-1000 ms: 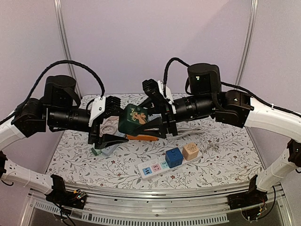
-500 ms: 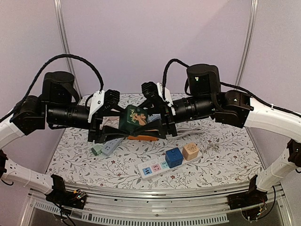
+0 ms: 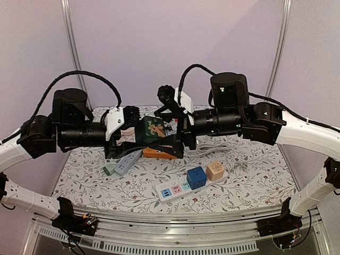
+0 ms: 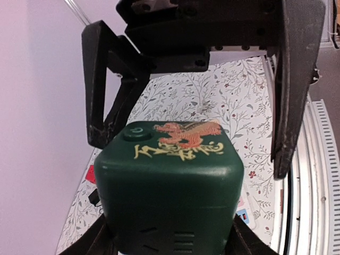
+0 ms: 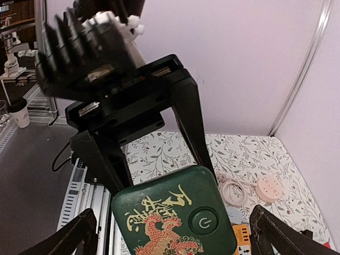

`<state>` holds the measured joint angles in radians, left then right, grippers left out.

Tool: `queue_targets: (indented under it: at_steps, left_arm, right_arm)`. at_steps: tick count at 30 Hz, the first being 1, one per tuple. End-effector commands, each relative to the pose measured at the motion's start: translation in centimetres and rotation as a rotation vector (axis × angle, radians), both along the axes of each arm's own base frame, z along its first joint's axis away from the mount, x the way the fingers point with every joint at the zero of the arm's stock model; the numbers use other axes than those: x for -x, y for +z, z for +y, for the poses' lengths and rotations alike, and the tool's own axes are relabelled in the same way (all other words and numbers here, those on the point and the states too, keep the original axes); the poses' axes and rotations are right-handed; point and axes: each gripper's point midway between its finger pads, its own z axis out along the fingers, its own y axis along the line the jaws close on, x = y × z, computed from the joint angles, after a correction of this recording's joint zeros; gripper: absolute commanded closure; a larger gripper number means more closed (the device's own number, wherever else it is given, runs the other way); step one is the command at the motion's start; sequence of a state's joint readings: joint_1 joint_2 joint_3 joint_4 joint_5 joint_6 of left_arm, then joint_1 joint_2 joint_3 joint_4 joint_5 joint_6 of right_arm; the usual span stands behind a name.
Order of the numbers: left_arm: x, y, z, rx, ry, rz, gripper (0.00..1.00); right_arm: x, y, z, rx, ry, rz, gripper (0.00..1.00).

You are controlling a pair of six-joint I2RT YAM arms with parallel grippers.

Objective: Insert the plug
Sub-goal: Adjust the plug.

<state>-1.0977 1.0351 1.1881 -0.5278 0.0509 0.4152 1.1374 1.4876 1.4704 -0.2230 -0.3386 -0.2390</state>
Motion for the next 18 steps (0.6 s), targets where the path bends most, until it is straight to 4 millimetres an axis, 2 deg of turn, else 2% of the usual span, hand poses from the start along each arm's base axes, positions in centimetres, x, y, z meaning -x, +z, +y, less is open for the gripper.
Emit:
queue_targets:
  at_steps: [1, 4, 6, 10, 12, 14, 18]
  left_arm:
    - [-3.4, 2.5, 1.3, 0.049, 0.180, -0.227, 1.00]
    - [-4.7, 3.1, 1.9, 0.052, 0.248, -0.314, 1.00]
    - [-5.2, 3.4, 2.1, 0.050, 0.278, -0.356, 1.00]
    - [-5.6, 3.1, 1.8, 0.031, 0.283, -0.385, 1.00]
    - [-5.5, 3.2, 1.6, 0.035, 0.277, -0.383, 1.00]
    - [-5.3, 3.2, 1.5, 0.037, 0.267, -0.385, 1.00]
    - [-5.3, 3.1, 1.4, 0.032, 0.265, -0.392, 1.00]
  right_arm:
    - [-2.9, 2.7, -1.1, -0.090, -0.226, 0.129, 0.01]
    - [-2.7, 4.7, -1.2, -0.182, -0.239, 0.277, 0.01]
    - [-3.7, 5.1, -1.3, -0.230, -0.303, 0.373, 0.01]
    - [-5.6, 3.8, -0.8, -0.263, -0.433, 0.597, 0.02]
    - [-5.9, 3.2, -0.1, -0.231, -0.453, 0.629, 0.04]
    - [-7.0, 2.0, 0.3, -0.211, -0.514, 0.640, 0.04]
    - [-7.1, 1.7, 1.6, -0.194, -0.493, 0.651, 0.05]
